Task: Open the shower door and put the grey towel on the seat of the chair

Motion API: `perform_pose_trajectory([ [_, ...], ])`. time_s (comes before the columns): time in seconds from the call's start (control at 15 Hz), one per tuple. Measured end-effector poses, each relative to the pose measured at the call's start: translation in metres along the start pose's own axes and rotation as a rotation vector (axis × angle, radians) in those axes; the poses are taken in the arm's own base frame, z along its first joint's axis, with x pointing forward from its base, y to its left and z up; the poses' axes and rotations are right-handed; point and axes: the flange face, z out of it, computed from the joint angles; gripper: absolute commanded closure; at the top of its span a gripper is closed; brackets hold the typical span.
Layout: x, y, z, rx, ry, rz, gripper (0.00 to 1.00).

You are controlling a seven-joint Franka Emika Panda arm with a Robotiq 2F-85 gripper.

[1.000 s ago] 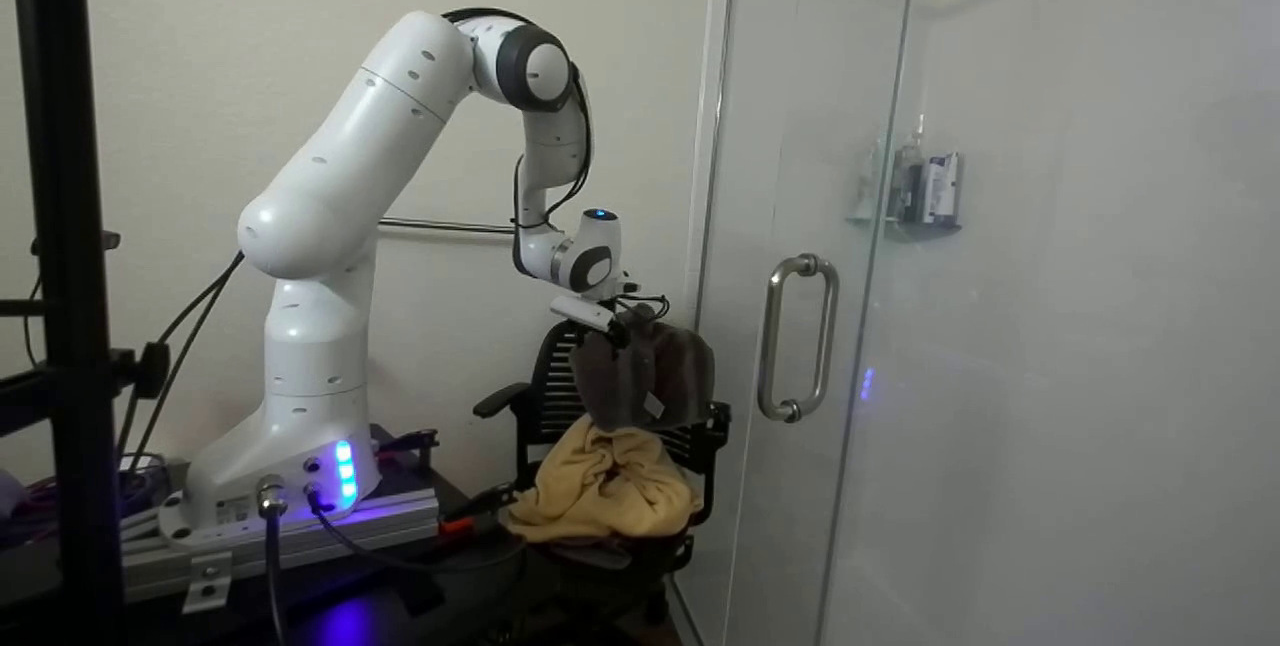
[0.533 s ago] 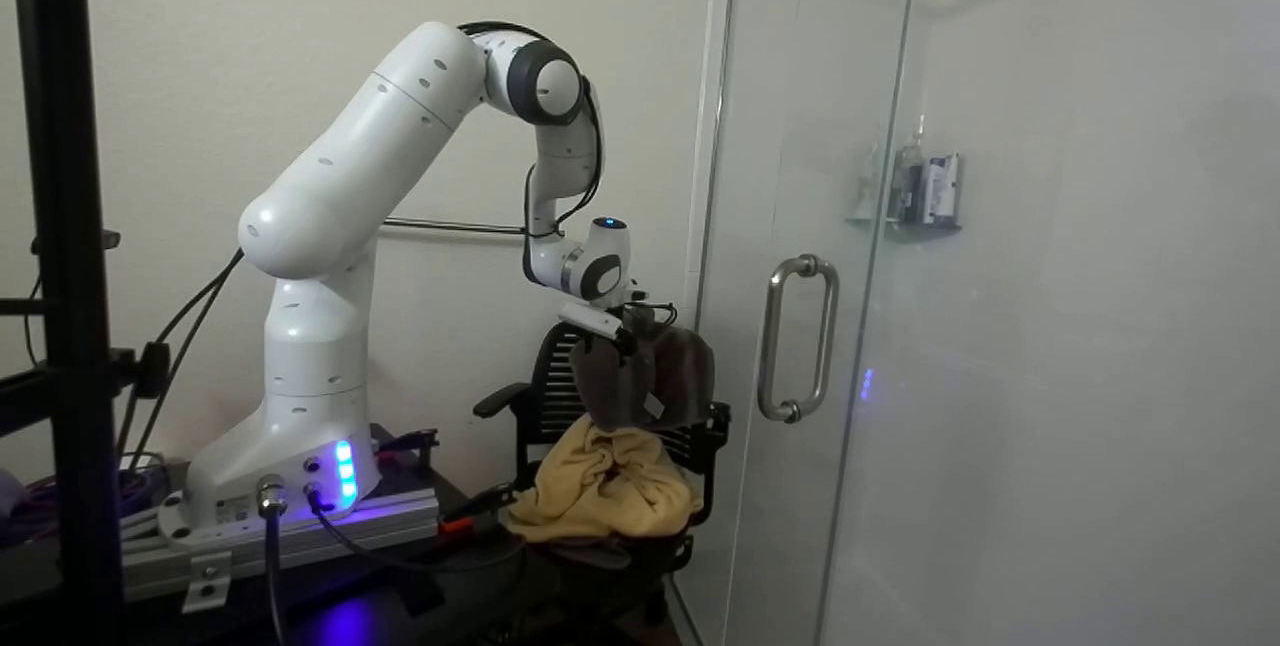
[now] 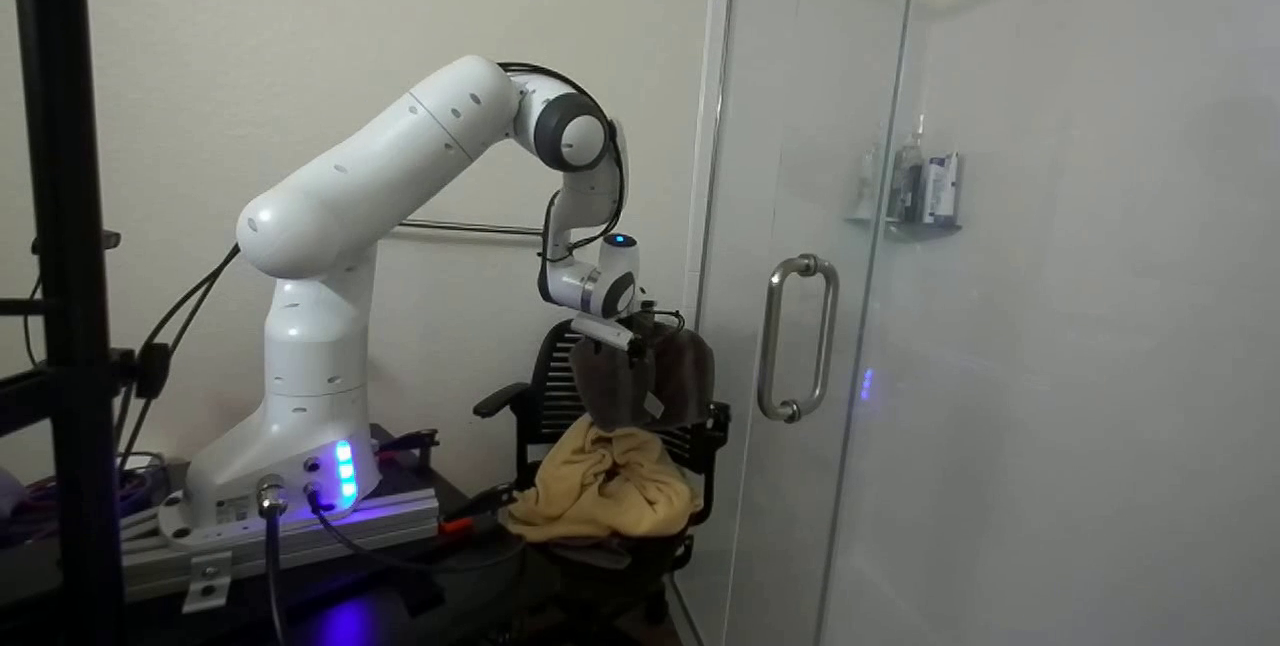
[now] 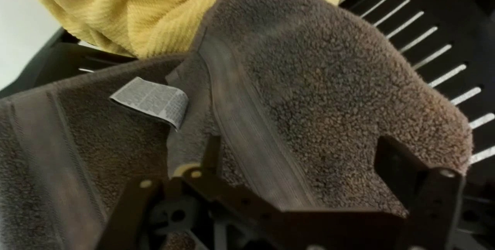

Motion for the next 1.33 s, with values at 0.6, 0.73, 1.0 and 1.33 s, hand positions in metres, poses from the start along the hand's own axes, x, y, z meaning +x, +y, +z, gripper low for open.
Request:
perform_pose_trajectory([
  [0.6, 0.009, -0.053, 0.043, 0.147, 0.045, -0.091, 0.0],
  [0.73, 0.003, -0.058, 0.048, 0.154, 0.039, -0.112, 0.0],
  [1.0, -0.002, -0.066, 0.049, 0.144, 0.045, -0.175, 0.34],
  [1.33, 0.008, -0.059, 0.047, 0.088, 0.066, -0.203, 0.68],
])
